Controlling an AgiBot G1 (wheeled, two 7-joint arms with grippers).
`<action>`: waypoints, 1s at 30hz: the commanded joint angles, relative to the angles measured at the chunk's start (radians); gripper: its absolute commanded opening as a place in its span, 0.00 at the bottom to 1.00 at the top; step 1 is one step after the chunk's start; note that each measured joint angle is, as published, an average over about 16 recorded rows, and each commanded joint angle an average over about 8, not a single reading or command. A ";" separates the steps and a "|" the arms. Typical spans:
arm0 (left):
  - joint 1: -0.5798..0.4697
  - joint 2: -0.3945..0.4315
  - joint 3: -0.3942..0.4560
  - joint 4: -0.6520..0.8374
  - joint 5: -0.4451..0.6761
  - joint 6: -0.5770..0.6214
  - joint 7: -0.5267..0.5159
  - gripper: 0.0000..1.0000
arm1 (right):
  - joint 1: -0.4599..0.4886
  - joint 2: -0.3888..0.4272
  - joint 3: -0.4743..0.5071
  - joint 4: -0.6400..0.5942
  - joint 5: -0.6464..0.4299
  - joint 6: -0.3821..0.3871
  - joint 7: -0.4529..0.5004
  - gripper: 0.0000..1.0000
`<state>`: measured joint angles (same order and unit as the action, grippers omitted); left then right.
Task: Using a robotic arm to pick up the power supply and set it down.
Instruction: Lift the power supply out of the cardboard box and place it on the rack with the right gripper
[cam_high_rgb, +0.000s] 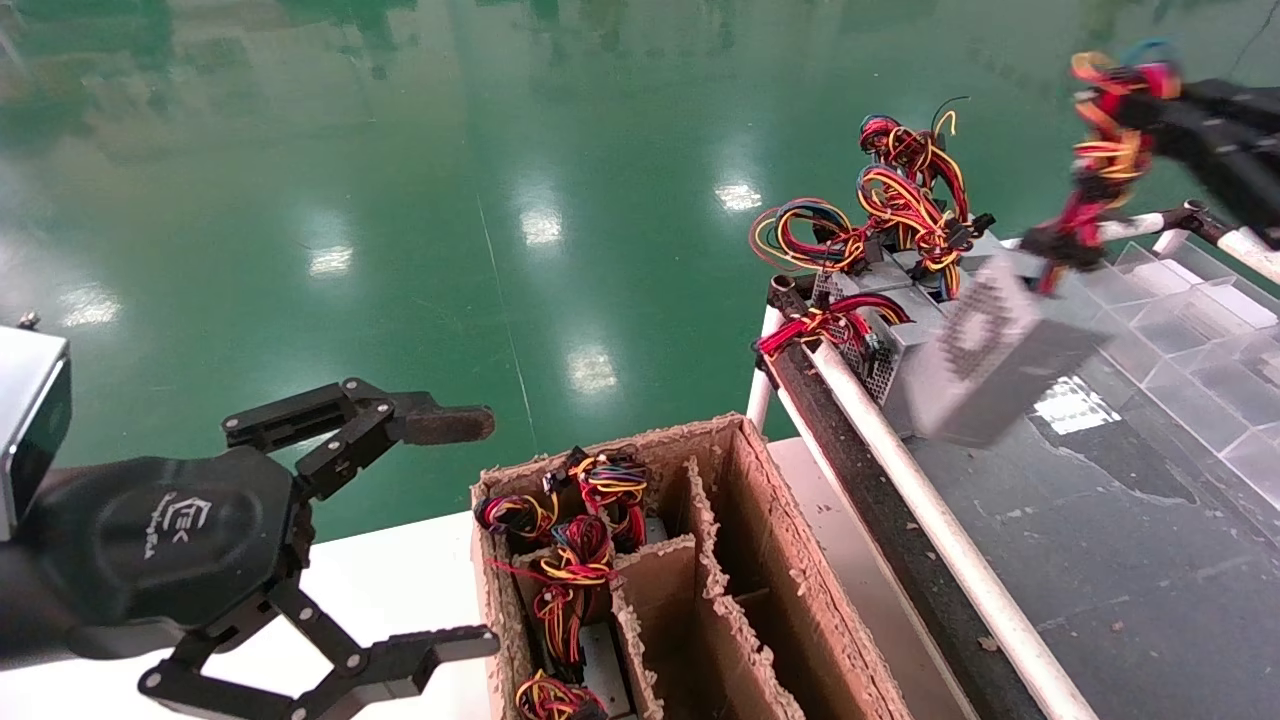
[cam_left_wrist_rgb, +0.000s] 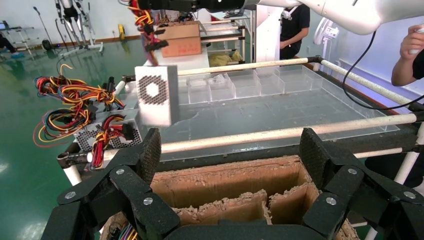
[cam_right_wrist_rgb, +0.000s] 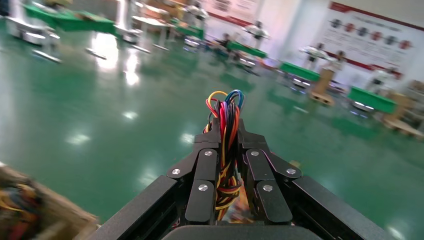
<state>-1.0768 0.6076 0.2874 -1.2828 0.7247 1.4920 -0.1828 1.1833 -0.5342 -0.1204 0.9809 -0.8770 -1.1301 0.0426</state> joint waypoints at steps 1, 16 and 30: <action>0.000 0.000 0.000 0.000 0.000 0.000 0.000 1.00 | 0.004 0.013 0.006 -0.032 -0.011 0.012 -0.017 0.00; 0.000 0.000 0.001 0.000 -0.001 0.000 0.001 1.00 | 0.079 0.005 -0.017 -0.203 -0.097 0.018 -0.144 0.00; 0.000 -0.001 0.002 0.000 -0.001 -0.001 0.001 1.00 | 0.236 -0.121 -0.080 -0.443 -0.184 0.020 -0.241 0.00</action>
<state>-1.0772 0.6068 0.2893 -1.2828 0.7233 1.4912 -0.1818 1.4195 -0.6545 -0.2017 0.5388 -1.0629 -1.1110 -0.1979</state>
